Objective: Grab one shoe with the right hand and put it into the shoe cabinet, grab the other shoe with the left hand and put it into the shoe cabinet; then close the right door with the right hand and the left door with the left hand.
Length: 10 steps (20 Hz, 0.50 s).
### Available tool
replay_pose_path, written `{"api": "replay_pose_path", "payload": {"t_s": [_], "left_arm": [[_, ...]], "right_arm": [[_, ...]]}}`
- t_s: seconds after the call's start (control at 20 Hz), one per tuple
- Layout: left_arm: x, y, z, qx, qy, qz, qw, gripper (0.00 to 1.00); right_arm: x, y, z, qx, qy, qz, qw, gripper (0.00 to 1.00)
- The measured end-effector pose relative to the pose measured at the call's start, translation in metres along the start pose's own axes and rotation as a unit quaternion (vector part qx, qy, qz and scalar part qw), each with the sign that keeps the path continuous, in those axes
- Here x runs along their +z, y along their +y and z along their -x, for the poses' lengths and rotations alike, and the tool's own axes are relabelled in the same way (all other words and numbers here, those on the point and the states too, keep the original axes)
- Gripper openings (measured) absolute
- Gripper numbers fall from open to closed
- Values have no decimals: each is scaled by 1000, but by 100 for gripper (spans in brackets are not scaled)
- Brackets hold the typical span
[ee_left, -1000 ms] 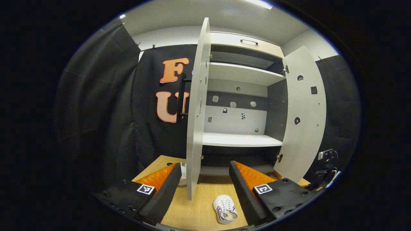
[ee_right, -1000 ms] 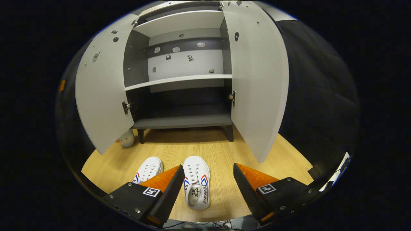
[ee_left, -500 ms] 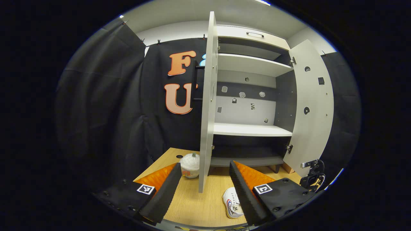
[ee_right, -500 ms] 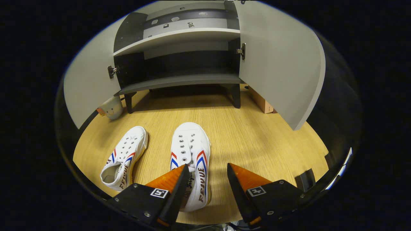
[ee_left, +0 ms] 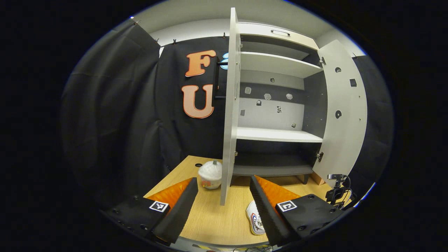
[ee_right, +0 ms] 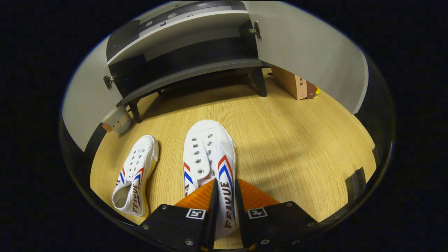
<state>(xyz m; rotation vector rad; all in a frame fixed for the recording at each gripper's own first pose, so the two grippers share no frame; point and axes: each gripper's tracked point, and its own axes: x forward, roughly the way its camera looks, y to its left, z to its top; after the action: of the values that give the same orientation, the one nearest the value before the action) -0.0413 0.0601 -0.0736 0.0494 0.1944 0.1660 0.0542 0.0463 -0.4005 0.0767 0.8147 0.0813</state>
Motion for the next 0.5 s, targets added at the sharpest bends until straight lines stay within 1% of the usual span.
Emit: {"api": "replay_pose_path", "payload": {"t_s": [0.05,0.1,0.15,0.2,0.25,0.45,0.5], "left_arm": [[0,-1,-2,-1,1,1,1000,96],[0,-2,-2,-2,1,1,1000,99],[1,-3,-4,-2,-1,-1,1000,94],[2,-4,-3,-3,-3,-3,1000,96],[3,-6,-5,-5,-5,-5,1000,96],[3,-13,-10,-14,-11,-6,1000,96],[1,-15,-11,-17,-11,-6,1000,94]], "right_arm": [[2,-2,1,-6,-2,3,1000,21],[5,-4,5,-14,-3,9,1000,16],[12,-7,10,-22,-6,13,1000,7],[18,-8,16,-29,-8,17,999,5],[25,-8,23,-30,-16,21,999,1],[67,6,68,-9,-52,8,999,1],[79,12,77,-3,-59,2,998,1]]}}
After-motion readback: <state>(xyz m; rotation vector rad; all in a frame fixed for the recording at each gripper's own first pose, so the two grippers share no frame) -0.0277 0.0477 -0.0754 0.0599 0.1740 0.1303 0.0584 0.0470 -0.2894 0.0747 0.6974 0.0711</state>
